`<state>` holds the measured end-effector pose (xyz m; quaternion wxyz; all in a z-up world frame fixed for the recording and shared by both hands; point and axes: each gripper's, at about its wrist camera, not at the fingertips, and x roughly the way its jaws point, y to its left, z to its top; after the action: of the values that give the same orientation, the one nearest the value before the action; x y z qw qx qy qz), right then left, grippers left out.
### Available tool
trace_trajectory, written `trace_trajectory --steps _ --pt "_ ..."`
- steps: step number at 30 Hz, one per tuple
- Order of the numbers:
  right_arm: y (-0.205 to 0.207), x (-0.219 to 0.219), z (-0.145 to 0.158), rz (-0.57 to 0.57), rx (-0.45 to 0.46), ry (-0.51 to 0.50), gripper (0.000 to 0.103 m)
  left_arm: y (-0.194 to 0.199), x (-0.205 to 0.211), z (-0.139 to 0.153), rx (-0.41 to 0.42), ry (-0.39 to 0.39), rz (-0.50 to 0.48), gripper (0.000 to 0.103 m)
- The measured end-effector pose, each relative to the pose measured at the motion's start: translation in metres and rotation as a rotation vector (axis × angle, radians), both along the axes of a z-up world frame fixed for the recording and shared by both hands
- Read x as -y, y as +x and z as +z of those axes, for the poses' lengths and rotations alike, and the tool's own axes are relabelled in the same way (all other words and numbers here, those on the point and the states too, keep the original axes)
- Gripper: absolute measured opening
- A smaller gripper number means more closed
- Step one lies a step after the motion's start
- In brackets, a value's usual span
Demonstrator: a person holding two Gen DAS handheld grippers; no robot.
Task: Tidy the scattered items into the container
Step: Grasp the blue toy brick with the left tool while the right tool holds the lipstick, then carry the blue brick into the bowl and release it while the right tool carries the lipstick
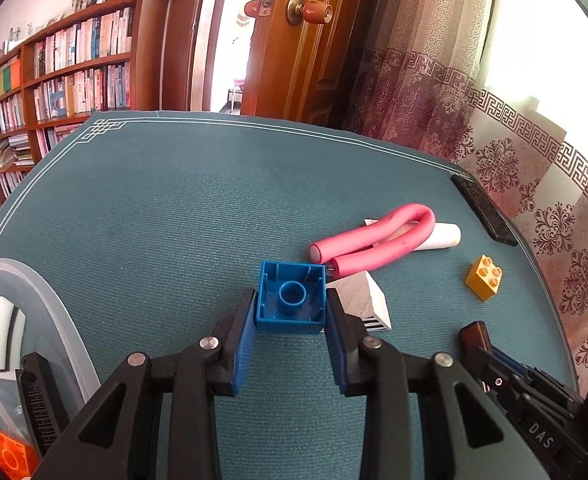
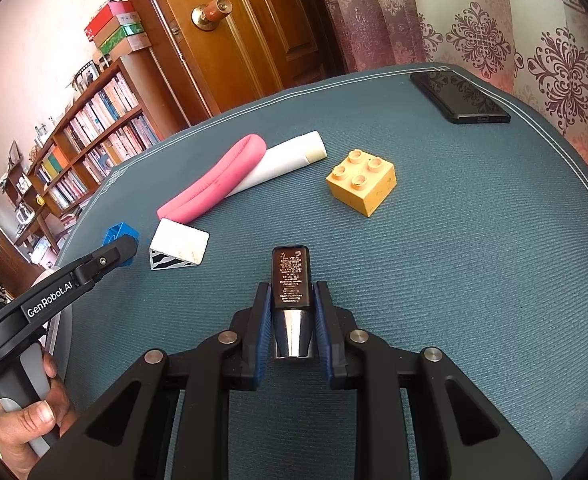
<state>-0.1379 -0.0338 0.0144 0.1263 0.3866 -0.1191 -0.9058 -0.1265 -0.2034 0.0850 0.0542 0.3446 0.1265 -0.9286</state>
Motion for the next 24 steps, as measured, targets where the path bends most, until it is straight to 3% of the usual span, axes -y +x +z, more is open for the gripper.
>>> trace_trajectory --steps 17,24 --pt "0.006 0.003 -0.001 -0.006 -0.005 0.003 0.023 0.001 -0.003 -0.001 -0.012 0.024 -0.031 0.036" --pt "0.011 -0.004 0.003 -0.038 -0.025 -0.023 0.022 0.011 -0.011 0.013 -0.046 0.017 -0.027 0.036"
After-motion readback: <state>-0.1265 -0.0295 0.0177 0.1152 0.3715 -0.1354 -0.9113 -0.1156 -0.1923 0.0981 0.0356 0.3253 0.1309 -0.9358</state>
